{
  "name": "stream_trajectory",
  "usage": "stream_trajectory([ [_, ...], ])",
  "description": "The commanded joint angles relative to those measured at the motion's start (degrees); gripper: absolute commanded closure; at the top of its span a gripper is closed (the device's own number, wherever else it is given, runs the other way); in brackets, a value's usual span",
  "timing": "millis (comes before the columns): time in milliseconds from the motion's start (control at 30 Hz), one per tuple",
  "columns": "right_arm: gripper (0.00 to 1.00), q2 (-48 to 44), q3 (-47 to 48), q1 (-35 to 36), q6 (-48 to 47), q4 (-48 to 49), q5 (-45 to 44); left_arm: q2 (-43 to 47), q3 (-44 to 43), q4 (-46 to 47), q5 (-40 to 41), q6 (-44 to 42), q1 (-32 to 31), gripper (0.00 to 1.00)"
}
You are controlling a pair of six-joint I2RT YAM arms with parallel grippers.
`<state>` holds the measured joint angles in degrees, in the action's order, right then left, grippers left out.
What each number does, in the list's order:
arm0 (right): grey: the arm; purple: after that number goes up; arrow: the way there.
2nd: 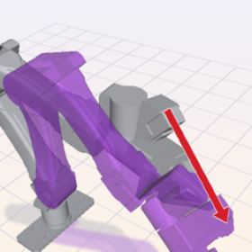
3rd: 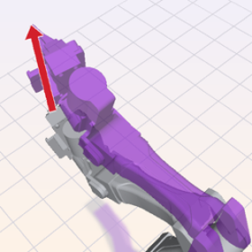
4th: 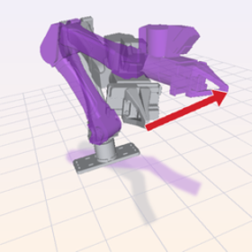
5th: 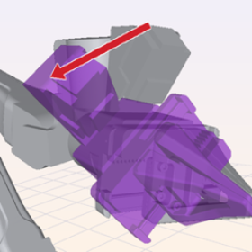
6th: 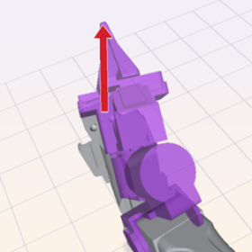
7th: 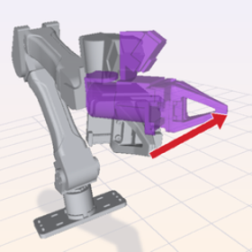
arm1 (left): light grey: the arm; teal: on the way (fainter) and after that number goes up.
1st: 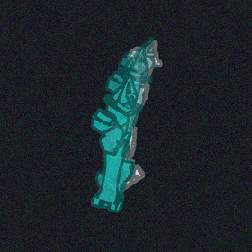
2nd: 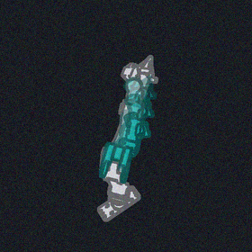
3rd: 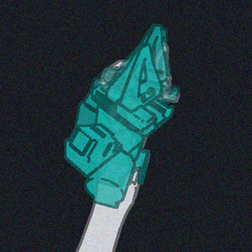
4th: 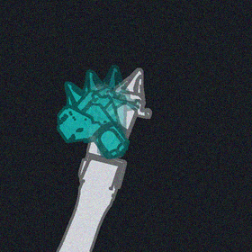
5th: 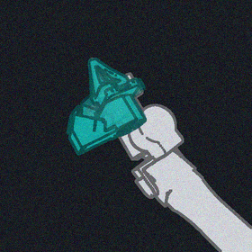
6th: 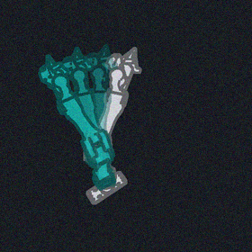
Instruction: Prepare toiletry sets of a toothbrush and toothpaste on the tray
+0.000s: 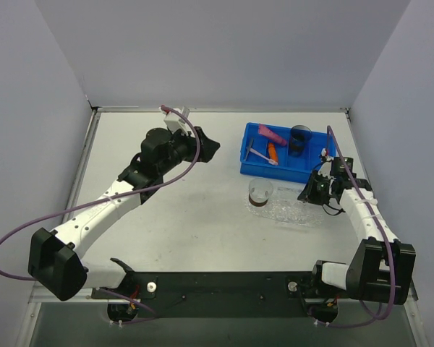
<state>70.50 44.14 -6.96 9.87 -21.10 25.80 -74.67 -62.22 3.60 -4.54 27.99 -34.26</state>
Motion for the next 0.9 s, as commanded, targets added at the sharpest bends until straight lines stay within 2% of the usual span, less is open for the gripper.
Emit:
stream_trajectory([
  [0, 1.0, -1.51, -1.42, 0.28, 0.5, 6.24, -1.63, 1.64, 0.08, 2.38, -0.3, -0.57, 0.86, 0.23],
  [333, 1.0, -2.3, -6.34, 1.51, 4.54, 12.31, -1.37, 1.29, 0.43, 2.56, -0.83, 0.49, 1.04, 0.23],
  [867, 1.0, -2.82, -8.9, 1.95, 6.83, 15.47, -3.83, 0.94, 0.51, 2.73, -1.0, 1.28, 1.04, 0.23],
])
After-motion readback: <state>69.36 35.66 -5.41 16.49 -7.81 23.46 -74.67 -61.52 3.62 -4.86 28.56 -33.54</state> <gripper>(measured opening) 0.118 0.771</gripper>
